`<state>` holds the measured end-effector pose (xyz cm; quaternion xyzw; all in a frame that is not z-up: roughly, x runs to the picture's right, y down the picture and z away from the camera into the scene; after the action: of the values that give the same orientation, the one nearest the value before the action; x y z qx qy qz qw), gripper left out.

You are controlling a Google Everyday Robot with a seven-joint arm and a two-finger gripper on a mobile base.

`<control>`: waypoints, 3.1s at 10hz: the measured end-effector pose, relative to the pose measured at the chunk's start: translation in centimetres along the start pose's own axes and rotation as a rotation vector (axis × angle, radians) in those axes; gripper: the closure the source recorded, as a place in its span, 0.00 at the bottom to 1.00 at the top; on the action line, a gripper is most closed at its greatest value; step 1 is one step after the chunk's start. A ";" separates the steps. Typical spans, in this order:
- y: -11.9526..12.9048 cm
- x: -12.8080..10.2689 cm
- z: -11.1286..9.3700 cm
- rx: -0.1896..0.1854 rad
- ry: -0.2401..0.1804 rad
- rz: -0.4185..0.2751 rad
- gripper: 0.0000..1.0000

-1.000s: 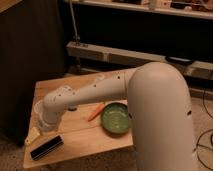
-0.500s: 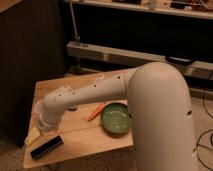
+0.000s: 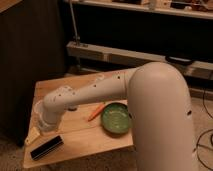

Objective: Place the pepper in the ceramic bowl

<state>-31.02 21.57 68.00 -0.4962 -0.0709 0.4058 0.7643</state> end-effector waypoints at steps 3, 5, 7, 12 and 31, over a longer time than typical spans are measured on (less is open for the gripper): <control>0.0 0.0 0.0 0.000 0.000 0.000 0.20; 0.0 0.0 0.0 0.000 0.000 0.000 0.20; 0.0 0.0 0.0 0.000 0.000 0.000 0.20; -1.4 -1.1 -5.7 0.129 -0.027 0.086 0.20; -23.7 -0.6 -19.4 0.435 -0.245 0.641 0.20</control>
<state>-8.46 3.32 77.84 -0.2679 0.0845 0.6850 0.6722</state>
